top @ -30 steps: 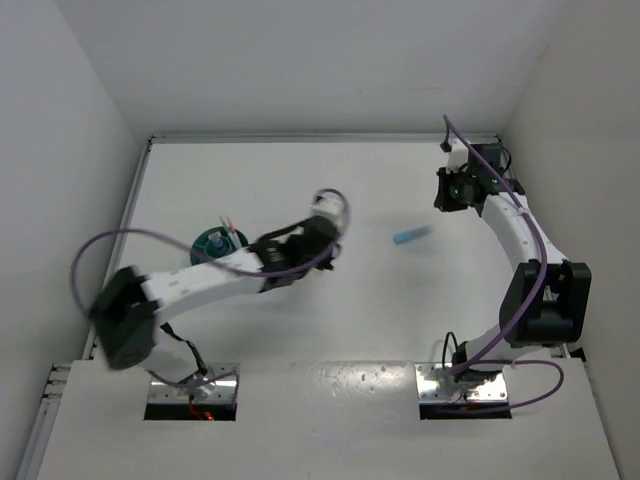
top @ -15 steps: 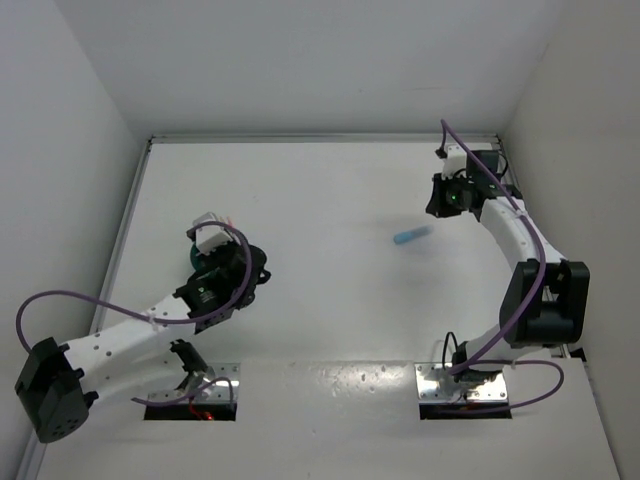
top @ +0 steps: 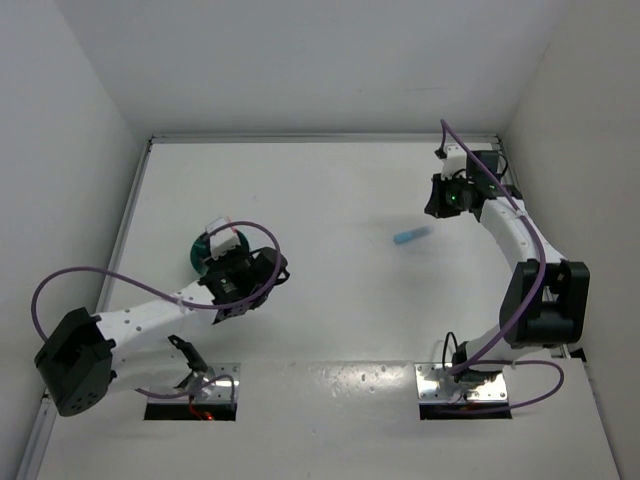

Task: Sort the stationery into containers
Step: Place the stationery into the container

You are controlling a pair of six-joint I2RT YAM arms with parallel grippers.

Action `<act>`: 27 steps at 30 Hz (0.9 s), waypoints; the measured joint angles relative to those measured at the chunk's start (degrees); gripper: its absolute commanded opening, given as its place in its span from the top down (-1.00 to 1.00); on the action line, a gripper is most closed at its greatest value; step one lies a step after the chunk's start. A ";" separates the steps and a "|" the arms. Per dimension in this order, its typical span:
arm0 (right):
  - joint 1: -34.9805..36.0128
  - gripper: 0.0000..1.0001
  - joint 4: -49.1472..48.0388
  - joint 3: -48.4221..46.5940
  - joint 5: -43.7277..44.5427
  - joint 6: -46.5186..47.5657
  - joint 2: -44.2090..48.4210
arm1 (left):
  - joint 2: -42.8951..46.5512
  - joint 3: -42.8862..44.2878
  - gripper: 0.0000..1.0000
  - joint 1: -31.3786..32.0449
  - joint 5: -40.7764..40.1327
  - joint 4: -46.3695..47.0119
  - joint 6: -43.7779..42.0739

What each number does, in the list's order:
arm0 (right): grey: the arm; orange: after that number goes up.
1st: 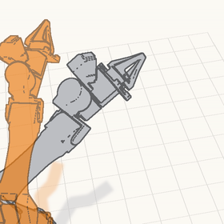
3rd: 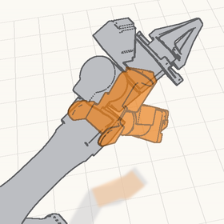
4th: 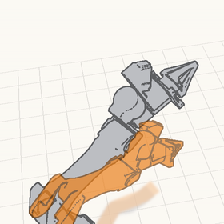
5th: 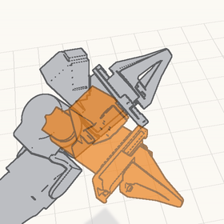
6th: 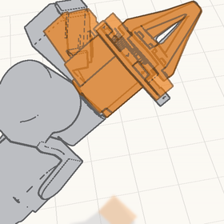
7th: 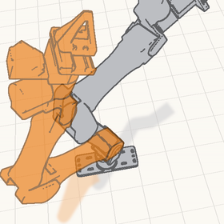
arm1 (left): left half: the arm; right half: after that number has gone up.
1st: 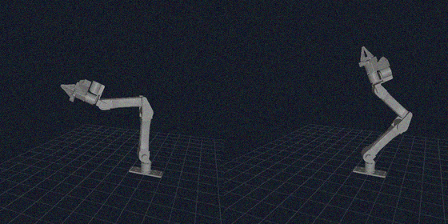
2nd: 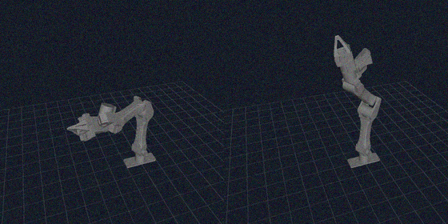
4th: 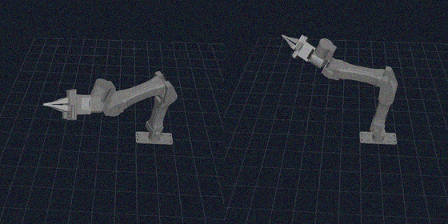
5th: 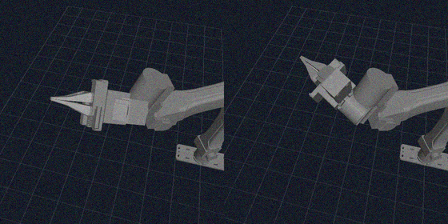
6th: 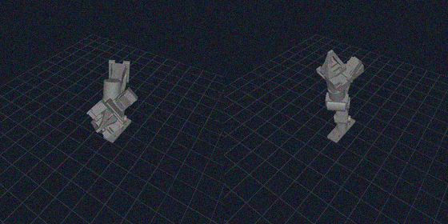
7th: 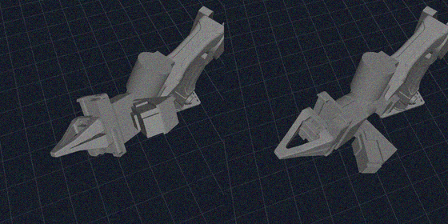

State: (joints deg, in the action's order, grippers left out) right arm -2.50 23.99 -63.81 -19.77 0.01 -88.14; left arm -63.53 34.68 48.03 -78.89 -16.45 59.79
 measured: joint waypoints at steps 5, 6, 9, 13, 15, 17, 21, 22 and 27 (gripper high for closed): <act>0.00 1.00 0.00 0.00 -0.26 0.00 0.00 | -4.57 0.00 1.00 0.59 -2.36 -1.73 3.61; 0.00 1.00 0.00 0.00 -0.33 0.00 0.00 | -5.29 0.00 1.00 0.66 -2.69 -1.92 3.98; 0.00 1.00 0.00 0.00 -0.42 0.00 0.00 | -7.56 0.42 1.00 0.66 -3.61 -2.86 5.11; 0.00 1.00 0.00 0.00 -0.63 0.00 0.00 | -9.81 0.96 1.00 0.70 -4.24 -4.11 6.71; 0.00 1.00 0.00 0.00 -0.92 0.04 0.00 | -10.71 1.36 0.98 0.81 -4.85 -4.74 7.61; 0.00 1.00 -0.04 0.09 -1.22 0.20 0.00 | -11.41 1.77 0.93 1.07 -5.31 -5.73 9.09; 0.00 1.00 0.00 0.37 -1.33 0.24 0.00 | -13.64 3.52 0.90 1.64 -6.12 -9.84 13.35; 0.00 1.00 0.00 0.37 -1.36 0.26 0.00 | -14.47 4.20 0.90 1.79 -6.36 -11.17 14.60; 0.00 1.00 -0.04 0.37 -1.57 0.31 0.00 | -18.58 7.52 0.90 2.23 -7.08 -18.40 21.88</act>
State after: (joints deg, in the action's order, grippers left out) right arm -2.50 23.94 -63.44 -21.34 0.32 -88.14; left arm -82.11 42.19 50.26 -85.97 -34.85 81.67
